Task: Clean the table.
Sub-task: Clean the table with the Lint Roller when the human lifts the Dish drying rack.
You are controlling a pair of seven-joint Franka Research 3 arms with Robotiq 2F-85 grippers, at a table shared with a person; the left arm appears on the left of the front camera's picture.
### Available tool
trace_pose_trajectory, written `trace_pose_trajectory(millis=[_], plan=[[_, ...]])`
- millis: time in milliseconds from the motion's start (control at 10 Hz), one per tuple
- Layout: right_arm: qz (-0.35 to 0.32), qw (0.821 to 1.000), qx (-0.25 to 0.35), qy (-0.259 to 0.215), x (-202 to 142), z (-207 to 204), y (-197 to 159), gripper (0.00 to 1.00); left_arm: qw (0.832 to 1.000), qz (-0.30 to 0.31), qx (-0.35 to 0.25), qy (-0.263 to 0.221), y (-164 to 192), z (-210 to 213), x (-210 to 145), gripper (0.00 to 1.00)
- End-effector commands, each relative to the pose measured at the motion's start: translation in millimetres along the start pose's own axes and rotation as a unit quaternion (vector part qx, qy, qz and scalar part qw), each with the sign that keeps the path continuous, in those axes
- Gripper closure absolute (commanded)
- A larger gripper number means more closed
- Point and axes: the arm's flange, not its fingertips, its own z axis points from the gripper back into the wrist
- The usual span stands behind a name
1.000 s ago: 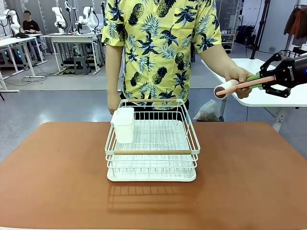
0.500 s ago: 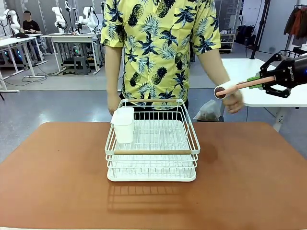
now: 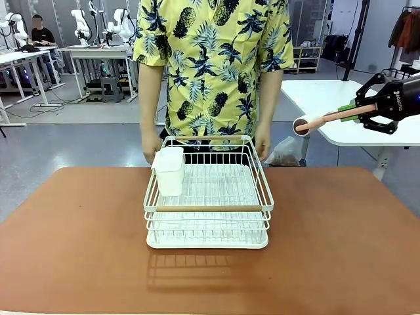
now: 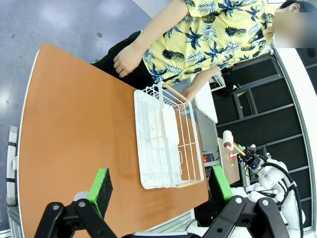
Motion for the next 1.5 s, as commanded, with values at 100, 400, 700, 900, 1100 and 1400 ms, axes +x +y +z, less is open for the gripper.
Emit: trace_pose_trajectory(millis=[100,400,700,900,1100,1400], plan=[[-0.001,1.000,0.001,0.001,-0.4,-0.2,1.0,1.00,1.000,-0.006,-0.004,-0.003,0.2,2.7,-0.4,0.00],[-0.001,1.000,0.001,0.001,-0.4,-0.2,1.0,1.00,1.000,-0.006,-0.004,-0.003,0.2,2.7,-0.4,0.00],[-0.001,1.000,0.001,0.001,-0.4,-0.2,1.0,1.00,1.000,-0.006,-0.004,-0.003,0.2,2.7,-0.4,0.00],[-0.001,1.000,0.001,0.001,-0.4,-0.2,1.0,1.00,1.000,-0.006,-0.004,-0.003,0.2,2.7,-0.4,0.00],[-0.001,1.000,0.001,0.001,-0.4,-0.2,1.0,1.00,1.000,-0.006,-0.004,-0.003,0.2,2.7,-0.4,0.00],[-0.001,1.000,0.001,0.001,-0.4,-0.2,1.0,1.00,1.000,-0.006,-0.004,-0.003,0.2,2.7,-0.4,0.00]])
